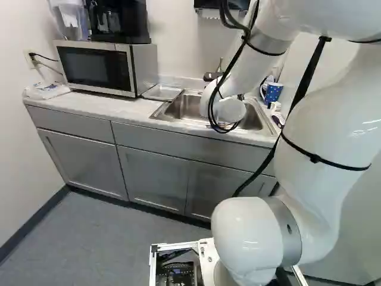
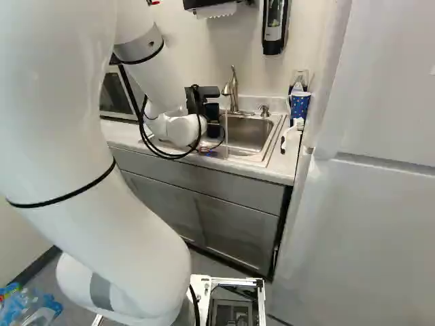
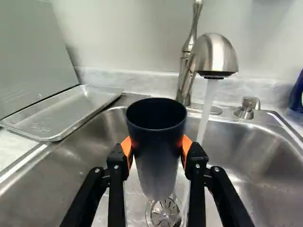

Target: Rinse the cup and place it in the tray

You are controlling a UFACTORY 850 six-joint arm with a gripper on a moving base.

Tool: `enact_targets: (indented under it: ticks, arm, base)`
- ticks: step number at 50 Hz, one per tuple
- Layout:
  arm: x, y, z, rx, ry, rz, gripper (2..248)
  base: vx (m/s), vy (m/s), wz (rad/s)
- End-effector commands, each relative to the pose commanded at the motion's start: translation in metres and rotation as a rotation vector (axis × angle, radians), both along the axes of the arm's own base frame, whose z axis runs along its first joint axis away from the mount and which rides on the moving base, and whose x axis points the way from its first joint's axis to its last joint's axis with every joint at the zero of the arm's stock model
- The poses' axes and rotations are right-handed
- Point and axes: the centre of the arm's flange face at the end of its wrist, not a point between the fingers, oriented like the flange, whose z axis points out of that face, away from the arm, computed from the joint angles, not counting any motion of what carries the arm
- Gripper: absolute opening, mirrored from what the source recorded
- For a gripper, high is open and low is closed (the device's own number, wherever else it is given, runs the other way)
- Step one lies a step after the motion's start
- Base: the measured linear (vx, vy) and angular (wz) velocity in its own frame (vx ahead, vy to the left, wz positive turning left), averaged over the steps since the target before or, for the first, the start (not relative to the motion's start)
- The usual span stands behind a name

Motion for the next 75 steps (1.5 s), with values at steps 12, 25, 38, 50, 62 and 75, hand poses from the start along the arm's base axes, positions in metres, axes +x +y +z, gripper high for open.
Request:
enact_targets:
  ticks: [12,25,38,50,62,75]
  arm:
    - [0.001,-0.018,-0.005,0.001,0.009,-0.037,121]
    - [0.002,-0.037,-0.005,0.001,0.008,-0.078,121]
    - [0.003,-0.044,-0.005,0.001,0.008,-0.093,121]
    - [0.003,-0.044,-0.005,0.001,0.008,-0.093,121]
    - [0.003,-0.044,-0.005,0.001,0.008,-0.093,121]
    - [0.003,-0.044,-0.005,0.001,0.008,-0.093,121]
  base:
    - [0.0,0.0,0.0]
    - [0.0,0.0,0.0]
    - [0.0,0.0,0.0]
    - [0.0,0.0,0.0]
    - [0.0,0.0,0.0]
    - [0.0,0.0,0.0]
